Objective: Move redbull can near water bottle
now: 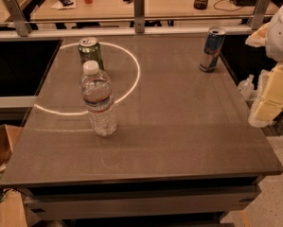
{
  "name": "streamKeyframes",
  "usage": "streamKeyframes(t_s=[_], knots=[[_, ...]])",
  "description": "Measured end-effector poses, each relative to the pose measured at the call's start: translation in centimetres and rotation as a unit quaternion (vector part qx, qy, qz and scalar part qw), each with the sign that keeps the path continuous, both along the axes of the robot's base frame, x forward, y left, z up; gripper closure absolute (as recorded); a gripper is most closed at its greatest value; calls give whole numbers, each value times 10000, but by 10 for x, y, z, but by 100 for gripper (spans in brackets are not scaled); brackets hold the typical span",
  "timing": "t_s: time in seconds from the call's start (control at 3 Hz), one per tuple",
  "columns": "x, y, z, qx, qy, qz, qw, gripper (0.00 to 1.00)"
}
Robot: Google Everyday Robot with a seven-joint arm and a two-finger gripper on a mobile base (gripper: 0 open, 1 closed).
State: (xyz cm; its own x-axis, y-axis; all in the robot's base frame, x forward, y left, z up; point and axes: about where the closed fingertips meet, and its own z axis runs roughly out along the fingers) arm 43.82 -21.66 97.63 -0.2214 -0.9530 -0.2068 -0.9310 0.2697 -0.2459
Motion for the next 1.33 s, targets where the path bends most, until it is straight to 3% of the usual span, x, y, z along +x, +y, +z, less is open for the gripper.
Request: streamKeyframes(t_s=[0.33, 0.67, 1.0, 1.33], knots=[[0, 0, 0, 0, 0, 0, 10000, 0], [1, -6, 1, 103, -114, -299, 9994, 0], [-14, -28, -1, 578, -408, -989, 9926, 0], [-28, -53, -7, 1287, -904, -1535, 9756, 0]])
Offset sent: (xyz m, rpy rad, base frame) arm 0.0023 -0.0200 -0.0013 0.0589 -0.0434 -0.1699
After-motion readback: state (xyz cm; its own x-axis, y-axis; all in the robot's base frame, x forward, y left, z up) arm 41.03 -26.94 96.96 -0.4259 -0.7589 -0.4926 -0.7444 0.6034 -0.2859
